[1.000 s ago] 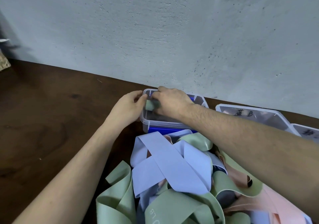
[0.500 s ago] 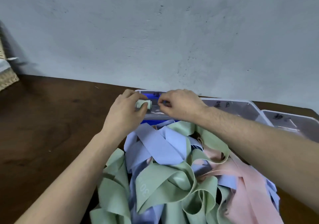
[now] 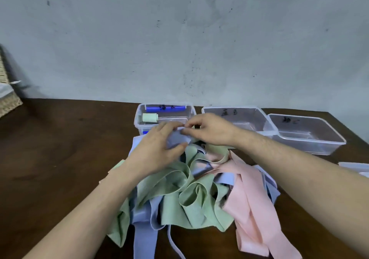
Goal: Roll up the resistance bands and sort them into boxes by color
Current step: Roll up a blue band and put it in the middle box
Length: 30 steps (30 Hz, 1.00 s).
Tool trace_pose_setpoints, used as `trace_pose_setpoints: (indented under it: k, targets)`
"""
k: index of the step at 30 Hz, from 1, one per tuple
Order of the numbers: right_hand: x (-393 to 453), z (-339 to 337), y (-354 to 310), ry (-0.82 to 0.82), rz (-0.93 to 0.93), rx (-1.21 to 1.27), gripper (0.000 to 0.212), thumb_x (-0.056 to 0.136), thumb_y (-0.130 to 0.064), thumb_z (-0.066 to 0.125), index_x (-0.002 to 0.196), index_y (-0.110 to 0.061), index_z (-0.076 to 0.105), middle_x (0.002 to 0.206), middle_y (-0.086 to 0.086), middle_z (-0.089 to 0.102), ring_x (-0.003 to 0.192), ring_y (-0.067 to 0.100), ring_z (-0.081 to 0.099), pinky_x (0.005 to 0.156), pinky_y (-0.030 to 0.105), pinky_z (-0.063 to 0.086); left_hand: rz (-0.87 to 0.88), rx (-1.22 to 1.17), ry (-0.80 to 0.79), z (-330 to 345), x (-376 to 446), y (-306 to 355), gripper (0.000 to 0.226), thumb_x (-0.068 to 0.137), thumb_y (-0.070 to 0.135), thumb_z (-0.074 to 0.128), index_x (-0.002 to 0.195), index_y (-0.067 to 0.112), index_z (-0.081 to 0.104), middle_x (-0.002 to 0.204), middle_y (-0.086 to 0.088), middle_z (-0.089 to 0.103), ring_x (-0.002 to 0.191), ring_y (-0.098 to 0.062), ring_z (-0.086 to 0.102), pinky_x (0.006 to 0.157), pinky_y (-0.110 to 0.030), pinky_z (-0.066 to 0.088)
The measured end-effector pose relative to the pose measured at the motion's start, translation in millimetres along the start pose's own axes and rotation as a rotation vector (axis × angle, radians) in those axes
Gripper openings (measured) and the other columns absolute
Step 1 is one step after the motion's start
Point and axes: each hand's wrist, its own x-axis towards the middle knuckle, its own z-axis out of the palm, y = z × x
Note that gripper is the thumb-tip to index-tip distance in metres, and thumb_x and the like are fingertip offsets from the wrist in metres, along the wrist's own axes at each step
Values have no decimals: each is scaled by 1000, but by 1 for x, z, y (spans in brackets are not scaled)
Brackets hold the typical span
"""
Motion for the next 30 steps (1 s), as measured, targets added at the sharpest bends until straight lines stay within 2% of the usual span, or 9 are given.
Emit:
trace_pose_setpoints:
  k: [3, 5, 9, 14, 18, 22, 25, 27, 30]
  targets:
    - [-22, -20, 0, 90, 51, 208, 27, 100, -25, 59, 75, -16, 61, 67, -2, 55, 64, 8, 48, 66, 26, 42, 20, -14, 29, 1, 1, 20, 78, 81, 47, 73, 148, 32, 35, 136, 14, 47, 123, -4, 44, 97, -16, 33]
    - [-37, -35, 1, 183, 93, 358, 30, 101, -18, 56, 71, -15, 52, 64, -5, 47, 59, 4, 45, 62, 20, 45, 33, -16, 17, 7, 4, 32, 83, 81, 42, 76, 150, 35, 29, 141, 15, 44, 124, -3, 46, 95, -17, 35]
    - [-72, -62, 13, 312, 168, 510, 36, 102, -15, 52, 67, -17, 42, 62, -5, 44, 55, 8, 49, 65, 35, 57, 81, 130, 74, 27, 10, 58, 56, 86, 30, 71, 138, 31, 50, 130, 8, 59, 114, -16, 57, 89, -28, 43]
    - [-131, -90, 43, 420, 216, 488, 42, 98, -11, 57, 62, -17, 36, 57, -9, 38, 53, 3, 40, 64, 21, 44, 30, 159, 164, 53, 18, 113, 24, 94, 26, 61, 117, 33, 68, 114, 15, 67, 102, -11, 61, 75, -23, 38]
    - [-177, -114, 63, 430, 225, 539, 42, 97, -7, 56, 66, -14, 29, 79, 26, 54, 73, -6, 61, 69, 23, 34, 66, 166, 221, 74, 23, 160, 21, 94, 31, 60, 111, 38, 69, 105, 14, 72, 96, -18, 63, 72, -28, 44]
    - [-219, -137, 80, 466, 274, 540, 42, 99, -20, 58, 62, -20, 36, 63, 3, 32, 57, 9, 30, 56, 25, 25, 122, 159, 220, 103, 24, 207, 17, 93, 32, 61, 107, 33, 72, 98, 13, 72, 87, -16, 63, 65, -26, 37]
    - [-242, -146, 94, 489, 285, 627, 40, 100, -24, 57, 63, -20, 41, 68, 5, 39, 65, 14, 38, 66, 26, 37, 163, 53, 87, 123, 23, 232, 10, 90, 34, 69, 86, 26, 73, 75, 13, 67, 70, -11, 58, 62, -32, 45]
    - [-255, -150, 102, 502, 300, 733, 37, 100, -25, 55, 65, -20, 44, 74, 8, 45, 75, 20, 48, 78, 35, 50, 112, -39, 2, 132, 23, 249, 21, 84, 36, 76, 69, 26, 66, 56, 15, 53, 55, -7, 46, 54, -25, 37]
    - [-270, -155, 110, 512, 322, 863, 32, 102, -24, 49, 71, -18, 51, 81, 9, 53, 83, 19, 58, 80, 41, 60, 29, -165, -32, 141, 24, 271, 23, 80, 33, 80, 64, 27, 64, 51, 14, 53, 50, -4, 43, 51, -18, 33]
